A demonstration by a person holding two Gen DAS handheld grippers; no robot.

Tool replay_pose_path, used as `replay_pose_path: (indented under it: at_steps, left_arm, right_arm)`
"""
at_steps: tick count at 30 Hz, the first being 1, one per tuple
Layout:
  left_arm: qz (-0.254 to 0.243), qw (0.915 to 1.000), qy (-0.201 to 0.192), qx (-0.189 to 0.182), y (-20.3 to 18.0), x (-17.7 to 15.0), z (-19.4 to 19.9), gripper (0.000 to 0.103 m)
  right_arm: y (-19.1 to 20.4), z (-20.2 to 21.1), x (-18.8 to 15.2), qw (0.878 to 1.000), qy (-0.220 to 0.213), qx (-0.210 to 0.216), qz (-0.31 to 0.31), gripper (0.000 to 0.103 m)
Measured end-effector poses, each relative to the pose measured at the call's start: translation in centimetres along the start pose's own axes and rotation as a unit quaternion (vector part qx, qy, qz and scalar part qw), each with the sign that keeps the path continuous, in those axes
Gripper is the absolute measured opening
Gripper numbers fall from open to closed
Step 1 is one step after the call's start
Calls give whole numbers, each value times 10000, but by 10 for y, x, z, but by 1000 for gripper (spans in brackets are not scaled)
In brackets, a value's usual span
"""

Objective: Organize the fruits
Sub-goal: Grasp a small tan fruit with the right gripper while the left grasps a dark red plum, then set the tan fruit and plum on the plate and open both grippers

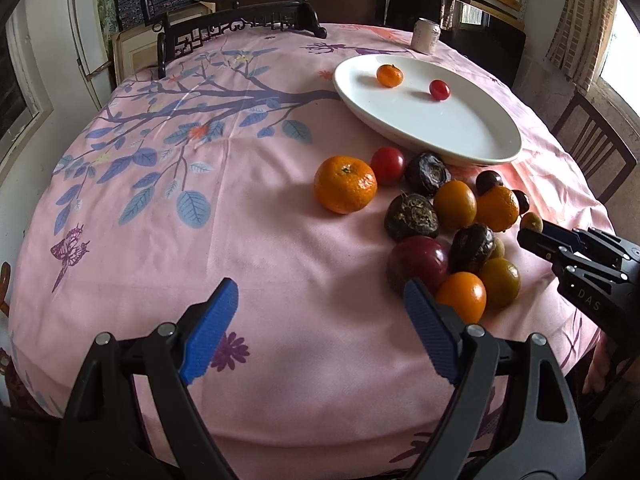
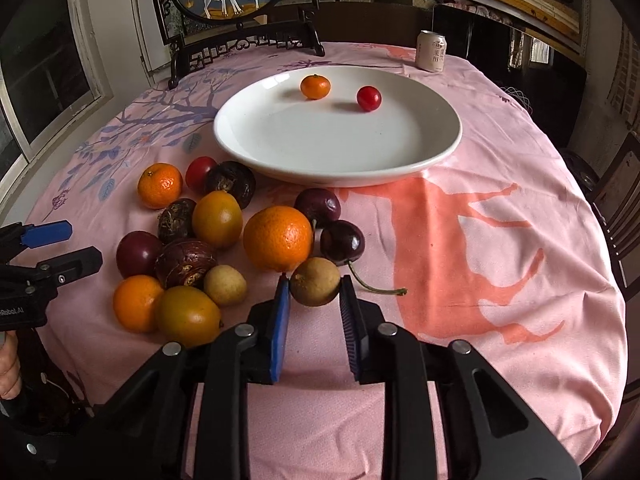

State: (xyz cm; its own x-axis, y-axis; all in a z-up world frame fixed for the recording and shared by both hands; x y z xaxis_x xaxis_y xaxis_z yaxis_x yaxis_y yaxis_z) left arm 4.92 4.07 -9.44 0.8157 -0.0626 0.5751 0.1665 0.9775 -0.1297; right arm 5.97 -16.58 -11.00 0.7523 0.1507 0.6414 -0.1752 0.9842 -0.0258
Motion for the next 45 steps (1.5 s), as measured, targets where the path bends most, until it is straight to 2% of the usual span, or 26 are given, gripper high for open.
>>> replay_pose_path:
  at_steps: [3,6,9,11,12,13,14,16,19,26,32,36,40,43,45]
  left_arm:
    - [-146,9997,143,-159,-11,-1,-10,87]
    - [-297,9992,224,-138,-21,-1,-20,86]
    - [-355,9978,375,-424,-32,2,-31,83]
    - [-306,9964,411,-675,-38,5,-38,75]
    - [-317,9964,388,-680,-41,7,-40,73]
    - [-332,9964,352,-697,-43,9,-41,67]
    - [-316,9958,341,-790,-45,10,-41,54]
    - [-343,9943,361,-938,-51,11,-41,39]
    - [-424,9956,306,-773,-56,8,-37,39]
    - [-289,9969,135,-726,-48,12,-17,39]
    - [-413,9962,0,-771,-49,24,-4,39]
    - [-588,9959,-5,-687,-52,60,-7,39]
    - [-629,9973,-76,-383,-55,127,-28,39]
    - [-470,9982,34,-378,-57,180,-58,39]
    - [-362,9989,134,-265,-56,207,-84,39]
  right_arm:
    - [-5,5,-1,10000,-10,-31,-54,25]
    - [-9,6,-4,9999,19,38,-150,25]
    - [-11,8,-6,9997,10,80,-230,25]
    - [-12,8,-6,9996,11,96,-273,25]
    - [-13,8,-6,9995,14,98,-301,25]
    - [-14,8,-7,9994,16,95,-322,25]
    - [-14,9,-7,9994,14,96,-336,25]
    - [-16,11,-7,9993,-16,93,-356,25]
    - [-19,15,-7,9991,-62,83,-403,25]
    - [-18,21,-6,9990,-172,107,-396,25]
    - [-19,24,-2,9990,-210,131,-378,25]
    - [-21,25,20,9990,-309,221,-227,25]
    - [-30,17,70,9981,-515,315,-82,25]
    - [-41,-9,115,9978,-506,417,-88,25]
    - [-50,-34,137,9988,-349,294,-164,25]
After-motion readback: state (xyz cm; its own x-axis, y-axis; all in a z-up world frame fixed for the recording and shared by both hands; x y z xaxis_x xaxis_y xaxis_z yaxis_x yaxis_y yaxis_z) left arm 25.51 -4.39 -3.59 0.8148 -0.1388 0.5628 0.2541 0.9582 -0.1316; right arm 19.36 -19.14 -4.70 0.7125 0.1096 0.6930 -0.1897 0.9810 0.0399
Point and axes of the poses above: each gripper's, at about its wrist camera, not at the fingertips, and z roughly against the way its jaws point, y to its left, x to its top, the point moved 2 cm from there along -z, roughly the way its jaws point, and after that the axes turned 7 degrees about -x, right-handed, at the moved point
